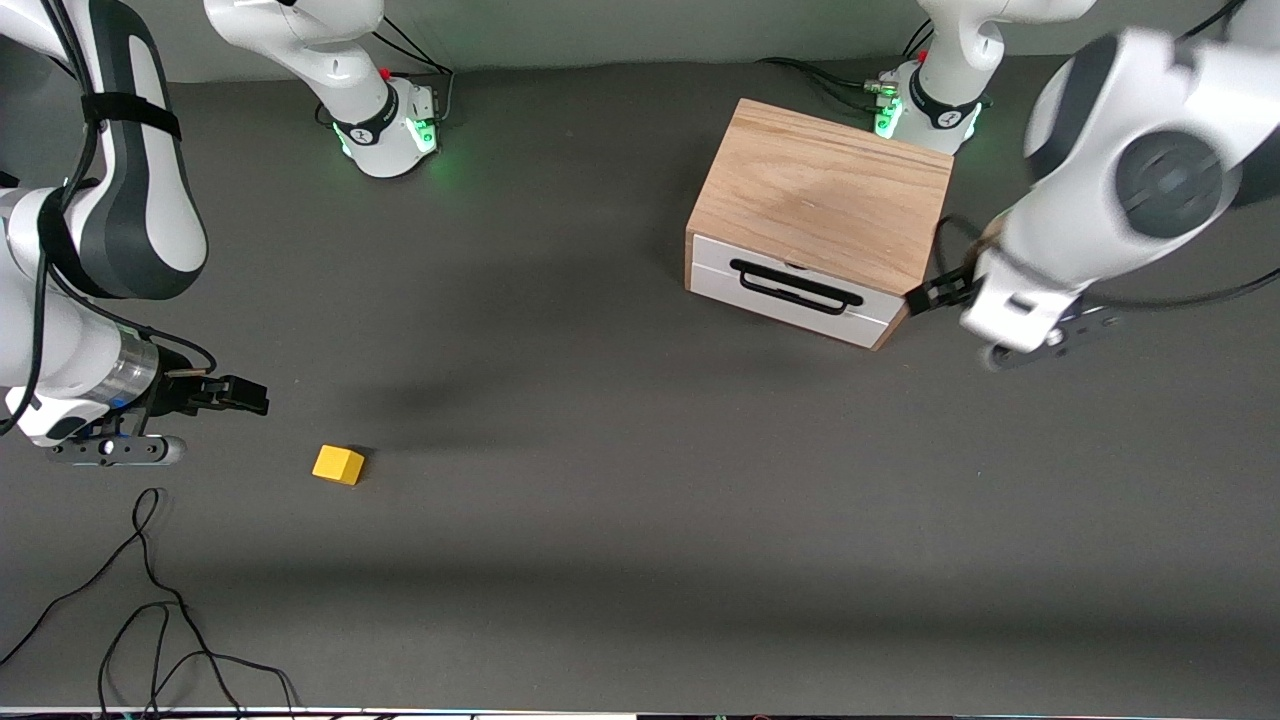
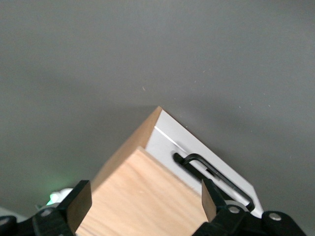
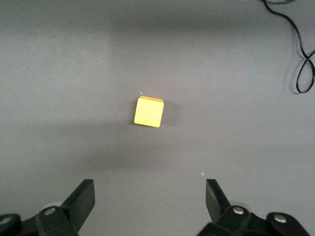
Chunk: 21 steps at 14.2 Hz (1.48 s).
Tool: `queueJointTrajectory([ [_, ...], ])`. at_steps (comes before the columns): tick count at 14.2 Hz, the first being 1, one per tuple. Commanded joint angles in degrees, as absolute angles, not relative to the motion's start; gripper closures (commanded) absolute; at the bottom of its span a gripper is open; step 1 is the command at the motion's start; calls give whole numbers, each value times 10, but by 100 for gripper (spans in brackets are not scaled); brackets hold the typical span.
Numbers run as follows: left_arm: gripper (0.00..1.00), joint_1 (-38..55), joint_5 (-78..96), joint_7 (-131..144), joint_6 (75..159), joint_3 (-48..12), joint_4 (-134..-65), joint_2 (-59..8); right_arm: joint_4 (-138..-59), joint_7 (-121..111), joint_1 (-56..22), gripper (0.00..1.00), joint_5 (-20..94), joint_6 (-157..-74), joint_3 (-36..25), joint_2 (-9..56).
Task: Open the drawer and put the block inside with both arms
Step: 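Reach the left gripper to the drawer handle while the right gripper approaches the cube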
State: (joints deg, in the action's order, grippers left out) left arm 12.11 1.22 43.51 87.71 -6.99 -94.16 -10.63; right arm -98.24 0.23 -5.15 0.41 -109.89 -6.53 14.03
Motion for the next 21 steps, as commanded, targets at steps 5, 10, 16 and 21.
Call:
queueJointTrajectory([
  [5,0,191,50,781,901,-63,-935,-215,-980,13,-55,0,7,-1105,-63,142],
  [10,0,209,59,907,926,-67,-933,-267,-980,10,-57,0,7,-1089,-63,131],
  [16,0,210,87,928,953,-70,-934,-302,-976,4,-54,0,7,-1089,-67,125],
  [21,0,219,87,947,966,-70,-937,-327,-980,4,-54,0,7,-1088,-67,122],
])
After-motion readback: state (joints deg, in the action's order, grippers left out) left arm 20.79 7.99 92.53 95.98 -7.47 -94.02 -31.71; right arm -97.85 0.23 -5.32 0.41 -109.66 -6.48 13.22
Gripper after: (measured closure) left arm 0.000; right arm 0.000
